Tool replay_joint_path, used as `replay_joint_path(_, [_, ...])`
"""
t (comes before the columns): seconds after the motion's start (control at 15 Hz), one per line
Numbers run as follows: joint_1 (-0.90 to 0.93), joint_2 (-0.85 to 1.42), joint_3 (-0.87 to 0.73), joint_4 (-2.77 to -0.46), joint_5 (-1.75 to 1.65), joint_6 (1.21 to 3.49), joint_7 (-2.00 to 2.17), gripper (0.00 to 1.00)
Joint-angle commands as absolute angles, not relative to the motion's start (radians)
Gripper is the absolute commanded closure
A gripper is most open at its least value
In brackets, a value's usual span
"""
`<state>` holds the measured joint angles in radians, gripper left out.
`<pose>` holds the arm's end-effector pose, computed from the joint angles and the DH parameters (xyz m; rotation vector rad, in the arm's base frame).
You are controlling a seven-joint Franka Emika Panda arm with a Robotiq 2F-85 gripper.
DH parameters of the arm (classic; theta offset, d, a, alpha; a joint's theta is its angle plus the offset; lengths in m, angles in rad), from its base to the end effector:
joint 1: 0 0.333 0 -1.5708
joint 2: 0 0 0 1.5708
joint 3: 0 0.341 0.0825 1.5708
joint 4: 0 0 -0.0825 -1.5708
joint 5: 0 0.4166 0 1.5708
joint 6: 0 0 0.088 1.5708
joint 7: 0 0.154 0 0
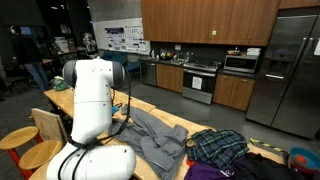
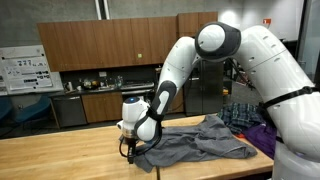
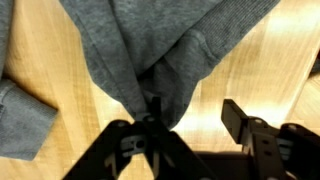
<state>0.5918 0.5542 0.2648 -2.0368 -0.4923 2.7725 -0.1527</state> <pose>0.4176 0.5031 0.1443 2.3809 2.0016 0.3705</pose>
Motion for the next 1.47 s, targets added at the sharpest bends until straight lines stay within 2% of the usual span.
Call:
replay_joint_path(0.0, [0.586,0.534,0.264,-2.057,-0.486,2.797,-0.177,0.68])
replay_joint_path(0.27, [0.602,0.532,0.228,-2.044,-0.515,2.808,-0.169,0.98])
replay_joint_path(0.33, [0.602,0.535,0.220,-2.039,-0.523,2.814,-0.171,1.00])
replay_joint_path(0.67, [0.591,0.550,0.212,-1.969,-0.570,2.832,-0.246,0.99])
replay_joint_path(1.4, [0.581,0.568,0.265,-1.685,-0.577,2.706,-0.468,0.99])
